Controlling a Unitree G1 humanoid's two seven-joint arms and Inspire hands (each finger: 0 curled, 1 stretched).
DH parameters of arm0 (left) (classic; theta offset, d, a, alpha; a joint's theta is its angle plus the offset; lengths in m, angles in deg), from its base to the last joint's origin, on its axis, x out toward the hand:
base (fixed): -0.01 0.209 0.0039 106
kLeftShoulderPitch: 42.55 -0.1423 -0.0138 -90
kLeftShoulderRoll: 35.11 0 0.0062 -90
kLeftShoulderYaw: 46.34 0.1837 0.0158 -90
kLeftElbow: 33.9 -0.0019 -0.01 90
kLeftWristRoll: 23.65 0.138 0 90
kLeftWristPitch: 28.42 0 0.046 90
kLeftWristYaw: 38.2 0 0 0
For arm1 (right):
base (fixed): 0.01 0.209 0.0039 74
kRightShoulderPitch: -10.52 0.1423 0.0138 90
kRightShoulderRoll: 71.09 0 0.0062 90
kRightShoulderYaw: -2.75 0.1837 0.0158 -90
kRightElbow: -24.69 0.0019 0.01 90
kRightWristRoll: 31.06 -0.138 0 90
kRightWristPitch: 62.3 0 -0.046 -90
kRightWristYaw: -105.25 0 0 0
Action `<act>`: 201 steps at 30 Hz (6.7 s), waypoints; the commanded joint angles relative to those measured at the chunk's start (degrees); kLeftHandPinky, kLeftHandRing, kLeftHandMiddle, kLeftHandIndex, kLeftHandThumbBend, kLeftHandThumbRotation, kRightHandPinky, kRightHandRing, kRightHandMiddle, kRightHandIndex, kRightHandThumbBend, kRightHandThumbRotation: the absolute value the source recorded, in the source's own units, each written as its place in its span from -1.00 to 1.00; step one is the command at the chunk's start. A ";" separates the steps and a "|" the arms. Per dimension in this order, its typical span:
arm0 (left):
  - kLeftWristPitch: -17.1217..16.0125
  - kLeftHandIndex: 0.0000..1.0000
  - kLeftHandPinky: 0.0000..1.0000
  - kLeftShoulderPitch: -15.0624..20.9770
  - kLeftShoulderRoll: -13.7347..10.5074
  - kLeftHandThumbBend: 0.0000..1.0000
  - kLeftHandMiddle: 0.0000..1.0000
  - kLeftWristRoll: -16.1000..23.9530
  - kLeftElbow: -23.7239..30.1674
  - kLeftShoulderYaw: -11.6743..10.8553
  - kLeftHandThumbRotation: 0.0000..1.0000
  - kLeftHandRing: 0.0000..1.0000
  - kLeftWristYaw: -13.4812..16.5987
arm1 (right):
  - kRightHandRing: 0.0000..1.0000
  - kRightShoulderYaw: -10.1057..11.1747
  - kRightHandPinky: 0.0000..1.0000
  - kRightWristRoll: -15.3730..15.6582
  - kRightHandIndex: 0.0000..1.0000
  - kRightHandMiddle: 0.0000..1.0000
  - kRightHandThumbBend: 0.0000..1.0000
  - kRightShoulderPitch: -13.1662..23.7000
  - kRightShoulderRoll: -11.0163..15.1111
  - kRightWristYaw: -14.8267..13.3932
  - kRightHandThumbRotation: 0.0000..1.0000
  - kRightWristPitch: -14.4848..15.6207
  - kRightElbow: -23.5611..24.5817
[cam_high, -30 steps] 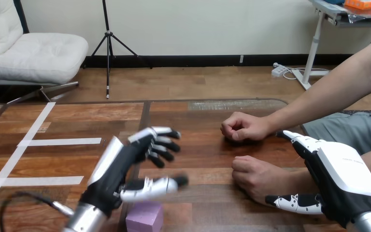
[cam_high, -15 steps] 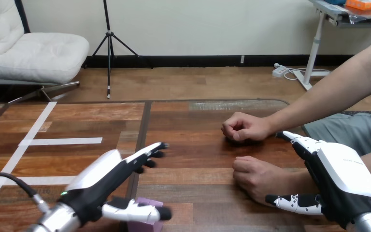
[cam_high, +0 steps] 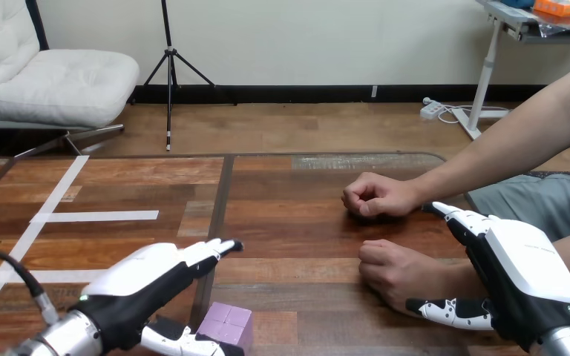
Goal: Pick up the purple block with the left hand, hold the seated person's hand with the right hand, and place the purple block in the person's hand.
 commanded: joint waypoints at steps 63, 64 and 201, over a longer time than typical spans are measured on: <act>5.10 0.58 0.10 3.13 -2.62 0.66 0.61 -0.76 6.49 4.13 -0.15 0.48 -1.30 | 0.79 -0.35 0.86 -0.03 0.73 0.75 0.38 2.23 -1.17 -0.88 -0.54 -0.85 2.92; 4.97 0.58 0.10 3.24 -2.67 0.65 0.61 -0.75 6.38 4.39 -0.17 0.48 -1.38 | 0.79 -0.34 0.86 -0.09 0.73 0.75 0.38 2.22 -1.18 -0.85 -0.54 -0.84 2.94; -4.23 -0.16 -0.63 6.91 2.40 -0.45 -0.36 16.94 -9.64 13.98 -0.34 -0.53 27.22 | 0.77 -0.01 0.85 -0.30 0.68 0.69 0.42 1.57 -0.59 0.09 -0.51 -1.16 3.79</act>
